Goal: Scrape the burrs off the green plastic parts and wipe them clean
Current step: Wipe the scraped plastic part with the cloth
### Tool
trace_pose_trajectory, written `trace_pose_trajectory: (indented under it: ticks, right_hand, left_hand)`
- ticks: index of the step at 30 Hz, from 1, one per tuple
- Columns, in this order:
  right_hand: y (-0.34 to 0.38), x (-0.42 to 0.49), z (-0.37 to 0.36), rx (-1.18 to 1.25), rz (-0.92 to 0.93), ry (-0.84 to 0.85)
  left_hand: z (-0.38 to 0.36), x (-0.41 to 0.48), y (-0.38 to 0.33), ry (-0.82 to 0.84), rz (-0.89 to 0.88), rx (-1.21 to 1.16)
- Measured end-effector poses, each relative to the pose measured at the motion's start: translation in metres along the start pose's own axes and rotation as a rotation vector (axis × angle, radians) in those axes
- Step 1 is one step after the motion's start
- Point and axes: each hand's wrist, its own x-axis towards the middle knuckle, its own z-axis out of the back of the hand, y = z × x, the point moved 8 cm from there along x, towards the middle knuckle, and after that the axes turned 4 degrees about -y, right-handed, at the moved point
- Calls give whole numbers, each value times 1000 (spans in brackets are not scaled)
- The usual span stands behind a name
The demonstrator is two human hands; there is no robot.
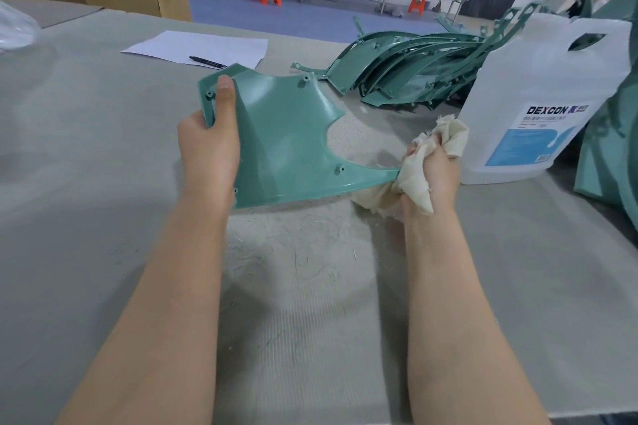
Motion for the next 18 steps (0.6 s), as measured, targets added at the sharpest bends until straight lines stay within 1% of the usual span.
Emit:
trace_pose_trajectory:
  ticks: [3, 7, 11, 15, 18]
  right_hand:
    - [4, 10, -2, -58, 57, 3]
    - [8, 7, 0, 30, 117, -6]
    - [14, 5, 1, -39, 150, -20]
    - [13, 4, -5, 76, 158, 55]
    - [14, 2, -8, 89, 151, 89]
  left_hand:
    - [4, 3, 1, -16, 12, 7]
    - [8, 7, 4, -29, 31, 34]
    - [10, 10, 9, -31, 57, 48]
    - [11, 12, 13, -33, 88, 55]
    - [11, 12, 14, -37, 97, 54]
